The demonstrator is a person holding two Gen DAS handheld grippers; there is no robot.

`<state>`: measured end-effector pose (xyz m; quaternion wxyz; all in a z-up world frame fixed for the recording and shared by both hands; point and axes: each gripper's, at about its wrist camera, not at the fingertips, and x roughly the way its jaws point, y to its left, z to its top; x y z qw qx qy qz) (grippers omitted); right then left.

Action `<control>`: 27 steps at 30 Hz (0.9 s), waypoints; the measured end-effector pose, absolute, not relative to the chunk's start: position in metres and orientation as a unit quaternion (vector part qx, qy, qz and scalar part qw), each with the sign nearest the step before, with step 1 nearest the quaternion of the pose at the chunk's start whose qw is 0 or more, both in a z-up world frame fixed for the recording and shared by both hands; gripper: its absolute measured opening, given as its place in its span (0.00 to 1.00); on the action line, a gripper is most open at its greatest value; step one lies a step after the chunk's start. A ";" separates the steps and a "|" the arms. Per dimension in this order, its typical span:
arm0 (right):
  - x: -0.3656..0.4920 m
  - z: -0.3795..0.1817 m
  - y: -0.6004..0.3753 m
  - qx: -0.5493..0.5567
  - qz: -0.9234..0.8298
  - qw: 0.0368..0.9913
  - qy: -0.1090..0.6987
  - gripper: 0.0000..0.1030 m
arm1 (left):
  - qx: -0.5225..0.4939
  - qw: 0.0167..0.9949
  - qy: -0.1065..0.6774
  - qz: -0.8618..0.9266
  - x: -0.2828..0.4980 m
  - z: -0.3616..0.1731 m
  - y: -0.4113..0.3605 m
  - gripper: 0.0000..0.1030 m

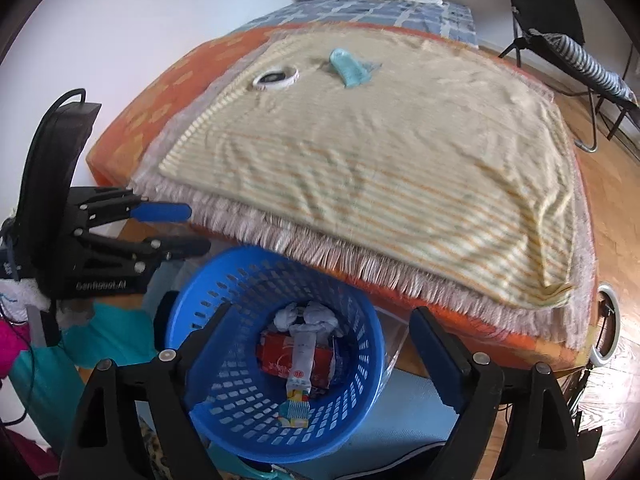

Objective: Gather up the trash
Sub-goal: 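Move both open tools back over the blanket toward the band and tube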

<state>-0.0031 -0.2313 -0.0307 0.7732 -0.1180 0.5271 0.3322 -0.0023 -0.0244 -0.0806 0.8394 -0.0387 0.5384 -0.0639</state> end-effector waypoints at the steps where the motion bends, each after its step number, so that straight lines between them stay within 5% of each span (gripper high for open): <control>1: -0.002 -0.027 -0.231 -0.116 0.330 0.776 0.525 0.89 | -0.044 0.842 0.534 -0.062 0.005 -0.073 -0.019 0.49; 13: 0.035 0.052 -0.213 -0.064 0.320 0.825 0.461 0.90 | -0.107 0.874 0.473 0.014 0.062 -0.007 0.079 0.49; 25: 0.115 0.053 -0.161 -0.041 0.350 0.841 0.411 0.90 | -0.133 0.867 0.477 0.054 0.117 -0.031 0.133 0.48; 27: 0.136 0.043 -0.150 -0.027 0.352 0.831 0.431 0.90 | -0.145 0.865 0.478 0.051 0.126 -0.036 0.139 0.41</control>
